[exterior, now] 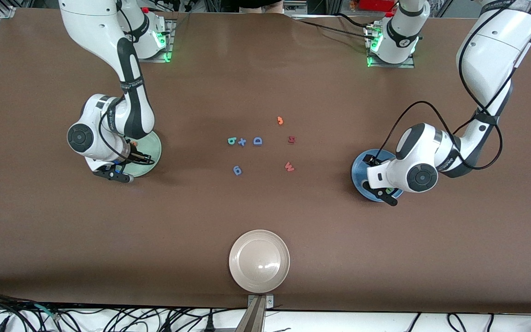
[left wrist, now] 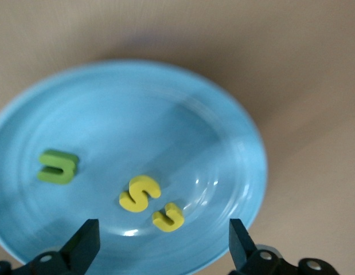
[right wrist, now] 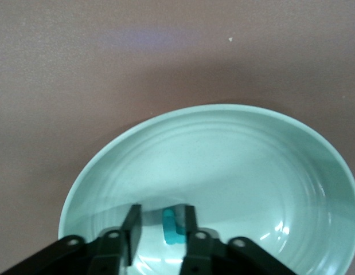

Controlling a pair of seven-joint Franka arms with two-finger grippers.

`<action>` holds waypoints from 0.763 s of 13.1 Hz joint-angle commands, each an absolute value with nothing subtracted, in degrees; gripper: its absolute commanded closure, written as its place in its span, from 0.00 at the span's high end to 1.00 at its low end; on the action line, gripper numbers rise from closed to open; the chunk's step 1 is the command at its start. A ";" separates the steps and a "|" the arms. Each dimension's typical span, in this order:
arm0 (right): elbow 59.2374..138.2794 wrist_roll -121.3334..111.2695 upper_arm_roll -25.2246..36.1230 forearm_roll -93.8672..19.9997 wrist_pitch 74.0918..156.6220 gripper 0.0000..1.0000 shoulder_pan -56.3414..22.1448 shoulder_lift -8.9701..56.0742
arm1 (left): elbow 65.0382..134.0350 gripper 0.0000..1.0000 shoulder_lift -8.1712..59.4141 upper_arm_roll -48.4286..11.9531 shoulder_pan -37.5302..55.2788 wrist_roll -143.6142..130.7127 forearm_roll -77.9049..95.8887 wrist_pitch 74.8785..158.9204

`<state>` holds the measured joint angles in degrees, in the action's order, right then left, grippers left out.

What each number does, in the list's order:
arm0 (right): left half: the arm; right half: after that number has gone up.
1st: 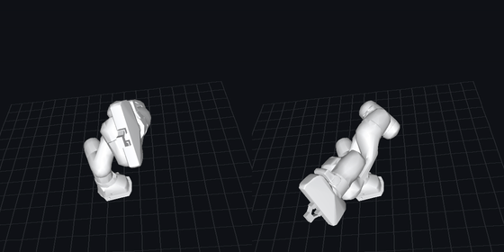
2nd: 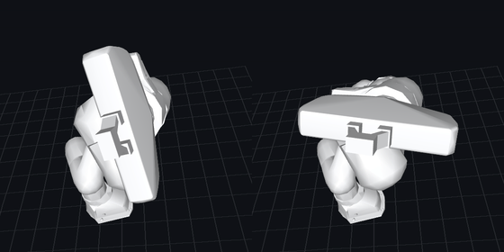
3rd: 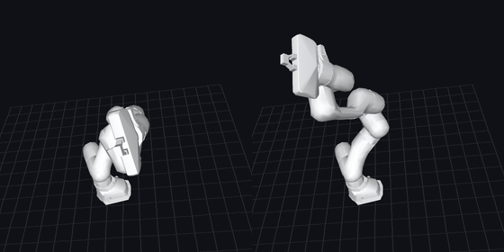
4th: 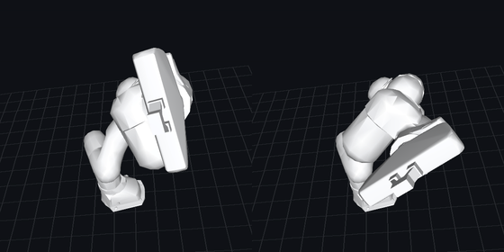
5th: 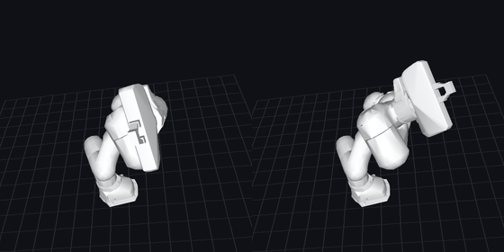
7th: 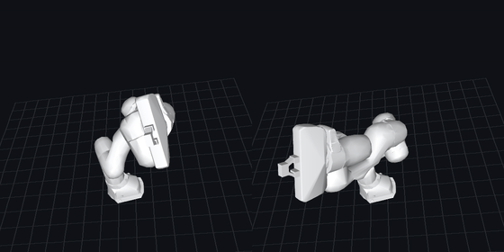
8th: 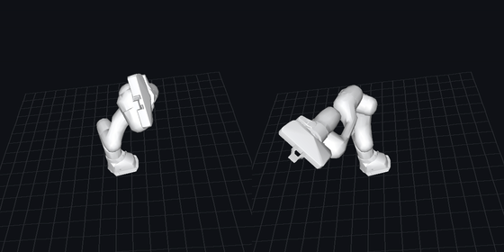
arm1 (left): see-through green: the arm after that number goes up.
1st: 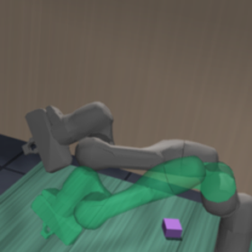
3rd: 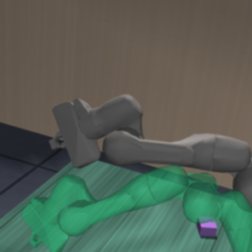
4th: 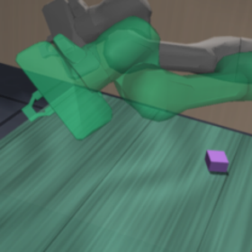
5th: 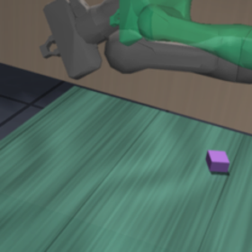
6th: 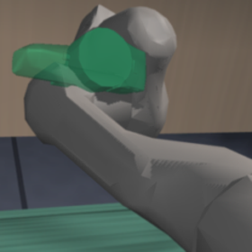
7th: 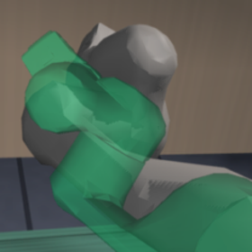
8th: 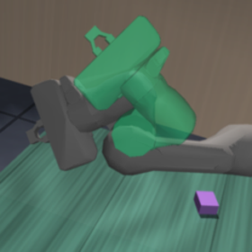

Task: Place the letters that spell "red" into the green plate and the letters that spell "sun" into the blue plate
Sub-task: 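Open both grippers, left over the blue plate, right over the green plate, then raise the left gripper to rest while the right gripper reaches teal a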

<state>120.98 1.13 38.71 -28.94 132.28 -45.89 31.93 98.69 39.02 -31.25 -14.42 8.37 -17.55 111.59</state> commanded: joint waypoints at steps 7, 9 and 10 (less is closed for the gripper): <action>114.01 14.56 38.85 -29.80 117.62 0.99 -48.51 23.73 | 87.22 1.00 26.89 -39.81 -13.63 3.10 -16.17 98.73; 111.54 22.54 38.85 -29.79 116.46 0.99 -52.36 23.73 | 79.94 1.00 26.81 -40.08 -12.83 1.06 -17.04 89.79; 111.01 26.94 38.85 -29.53 116.89 0.99 -54.73 23.82 | 75.72 1.00 26.81 -39.47 -13.44 1.05 -16.70 86.17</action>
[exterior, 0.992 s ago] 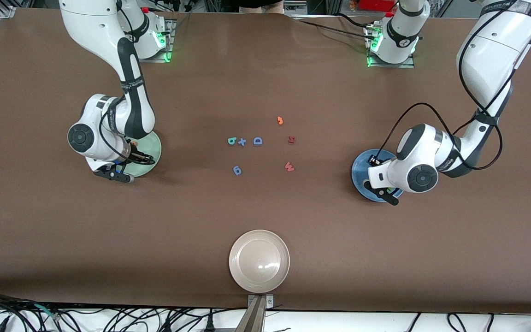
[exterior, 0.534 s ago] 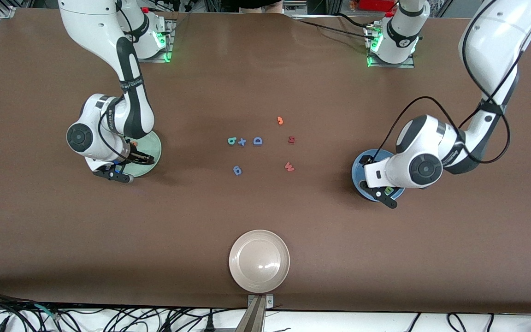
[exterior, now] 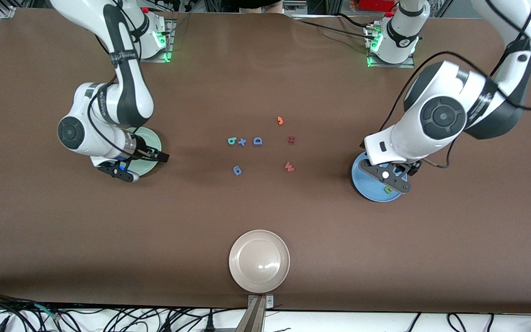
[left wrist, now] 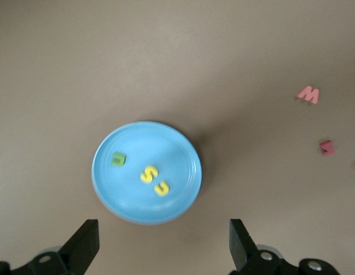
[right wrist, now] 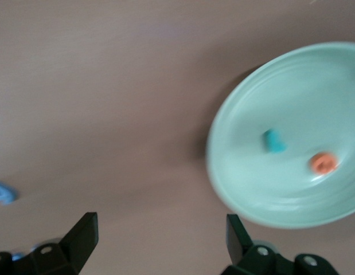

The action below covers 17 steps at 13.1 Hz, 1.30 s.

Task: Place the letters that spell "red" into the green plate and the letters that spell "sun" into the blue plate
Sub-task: 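Raise the left gripper to rest while the right gripper reaches teal a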

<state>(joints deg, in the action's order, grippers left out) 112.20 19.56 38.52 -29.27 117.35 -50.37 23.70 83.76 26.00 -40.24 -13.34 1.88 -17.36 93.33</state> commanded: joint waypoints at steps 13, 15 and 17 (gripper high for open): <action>110.74 41.92 38.50 -30.06 132.54 0.99 -74.52 35.76 | 89.36 1.00 3.17 -8.88 2.73 0.53 0.40 88.50; 111.44 41.92 38.41 -30.06 132.45 0.99 -75.15 36.30 | 92.02 1.00 0.45 -8.79 1.41 0.53 1.32 88.77; 111.80 42.01 37.27 -30.15 132.45 0.99 -75.23 36.73 | 93.15 1.00 -1.83 -8.79 1.84 0.53 1.41 89.65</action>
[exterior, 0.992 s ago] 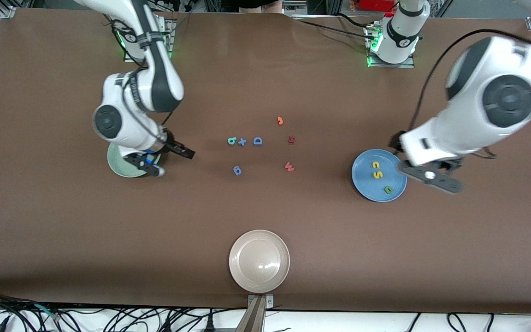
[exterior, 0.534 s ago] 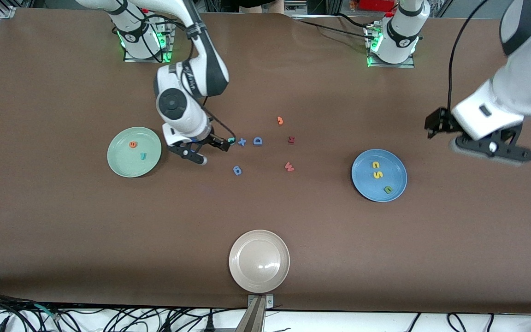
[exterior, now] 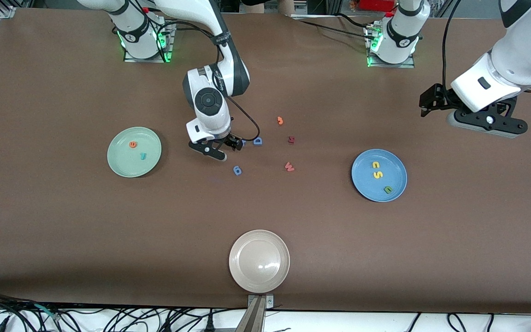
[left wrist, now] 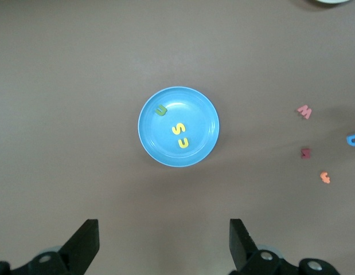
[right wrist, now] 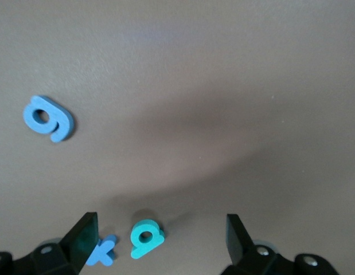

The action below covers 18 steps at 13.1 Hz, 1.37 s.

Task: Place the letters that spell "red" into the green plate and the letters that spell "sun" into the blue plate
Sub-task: 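Raise the left gripper to rest while the right gripper reaches teal a, then grasp the teal a letter with the right gripper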

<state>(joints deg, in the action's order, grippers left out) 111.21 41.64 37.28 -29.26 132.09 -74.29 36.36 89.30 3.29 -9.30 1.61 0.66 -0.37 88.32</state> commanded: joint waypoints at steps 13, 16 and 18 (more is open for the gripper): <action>113.11 42.71 34.98 -30.32 132.45 0.98 -75.32 37.53 | 93.60 1.00 -3.08 -6.85 -0.88 1.05 2.02 87.63; 113.12 42.80 34.98 -30.32 132.54 0.78 -75.41 37.70 | 93.60 1.00 -2.99 -6.77 -0.88 1.05 2.11 87.63; 113.12 42.80 34.98 -30.32 132.54 0.54 -75.32 37.71 | 93.60 1.00 -2.99 -6.77 -0.88 1.05 2.11 87.63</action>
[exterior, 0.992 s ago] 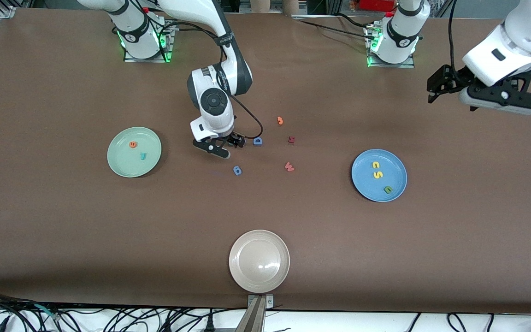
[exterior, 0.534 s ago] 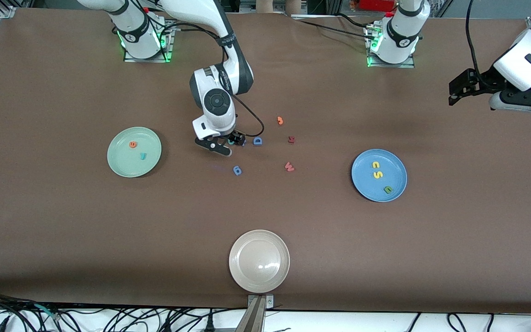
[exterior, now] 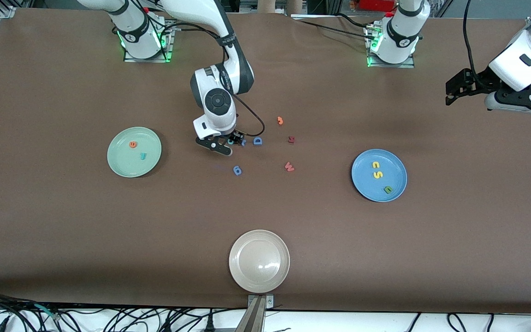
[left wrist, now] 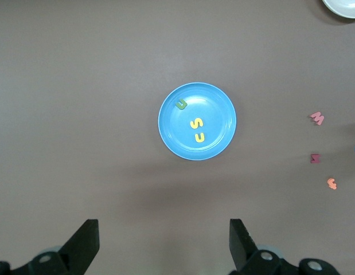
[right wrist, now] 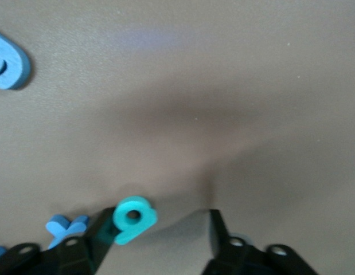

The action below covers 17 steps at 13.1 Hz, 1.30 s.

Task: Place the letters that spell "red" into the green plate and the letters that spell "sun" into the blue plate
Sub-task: 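Grasp the teal a letter with the right gripper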

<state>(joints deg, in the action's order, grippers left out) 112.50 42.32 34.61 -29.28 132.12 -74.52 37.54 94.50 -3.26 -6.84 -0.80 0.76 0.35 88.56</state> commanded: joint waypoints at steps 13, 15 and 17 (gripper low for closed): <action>112.85 41.67 37.25 -30.50 129.04 0.00 -75.32 35.17 | 93.43 1.00 -2.90 -7.91 -0.62 0.79 2.02 87.63; 112.50 40.53 40.67 -30.41 124.30 0.00 -75.32 32.36 | 93.43 1.00 -2.90 -9.40 -0.97 0.62 1.93 87.63; 112.50 36.05 45.85 -30.24 117.29 0.00 -75.32 28.32 | 93.43 1.00 -2.90 -9.32 -0.97 0.62 1.93 87.71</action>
<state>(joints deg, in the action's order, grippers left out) 111.46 39.94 41.49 -29.30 123.28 -74.80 33.75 94.50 -3.26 -9.31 -0.69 0.65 0.35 88.56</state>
